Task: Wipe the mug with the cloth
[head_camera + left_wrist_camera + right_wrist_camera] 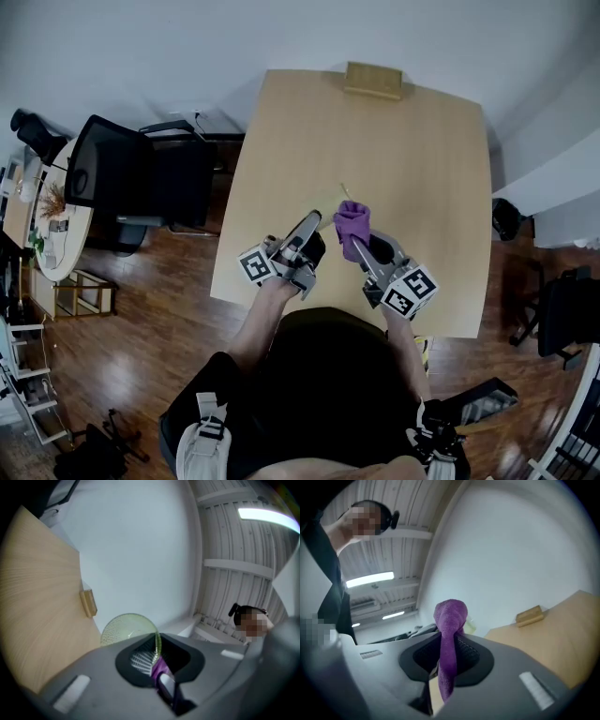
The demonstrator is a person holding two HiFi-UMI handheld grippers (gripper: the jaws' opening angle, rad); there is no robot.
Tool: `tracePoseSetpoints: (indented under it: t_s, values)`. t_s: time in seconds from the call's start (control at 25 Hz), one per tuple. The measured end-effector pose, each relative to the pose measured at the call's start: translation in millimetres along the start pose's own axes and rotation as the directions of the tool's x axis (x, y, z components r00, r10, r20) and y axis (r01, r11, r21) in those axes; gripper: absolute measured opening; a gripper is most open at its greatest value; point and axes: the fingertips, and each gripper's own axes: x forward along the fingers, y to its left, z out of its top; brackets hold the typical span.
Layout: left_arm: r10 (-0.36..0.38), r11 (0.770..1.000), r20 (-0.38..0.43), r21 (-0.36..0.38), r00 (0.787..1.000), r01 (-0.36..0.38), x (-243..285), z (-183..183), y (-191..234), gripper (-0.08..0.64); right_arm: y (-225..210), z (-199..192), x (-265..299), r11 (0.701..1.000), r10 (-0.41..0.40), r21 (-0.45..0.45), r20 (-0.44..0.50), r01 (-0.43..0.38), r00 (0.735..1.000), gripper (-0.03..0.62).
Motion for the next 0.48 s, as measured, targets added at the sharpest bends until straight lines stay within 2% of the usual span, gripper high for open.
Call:
tracePoseSetpoints:
  t_s: [0.12,0.2,0.28,0.4,0.48]
  values:
    - [-0.015,1.000,-0.010,0.001,1.000,0.015,2.0,-0.6,-4.7,0.044,-26.5,49.5,-20.3,0.993,-0.117,0.040,0.196,0.112,0.974,0.061]
    - [-0.025,1.000,-0.033,0.000,0.999,0.025,4.6,-5.0,-7.8,0.043,-23.3,67.5,-18.5,0.993,-0.113,0.009,0.255,0.115,0.960,0.061]
    - [-0.031,1.000,-0.061,-0.003,0.998,0.031,8.5,-15.0,-9.9,0.043,-9.3,63.1,-4.9,0.997,-0.059,-0.035,0.234,0.069,0.971,0.061]
    - [-0.030,0.999,-0.086,0.019,0.996,0.031,15.1,-27.7,-12.7,0.048,18.6,32.0,15.3,0.995,0.050,-0.092,0.131,-0.038,0.990,0.061]
    - [-0.035,0.999,-0.088,0.029,0.996,0.038,14.1,-26.4,-14.0,0.046,35.9,15.1,21.5,0.989,0.139,-0.064,0.087,-0.134,0.986,0.060]
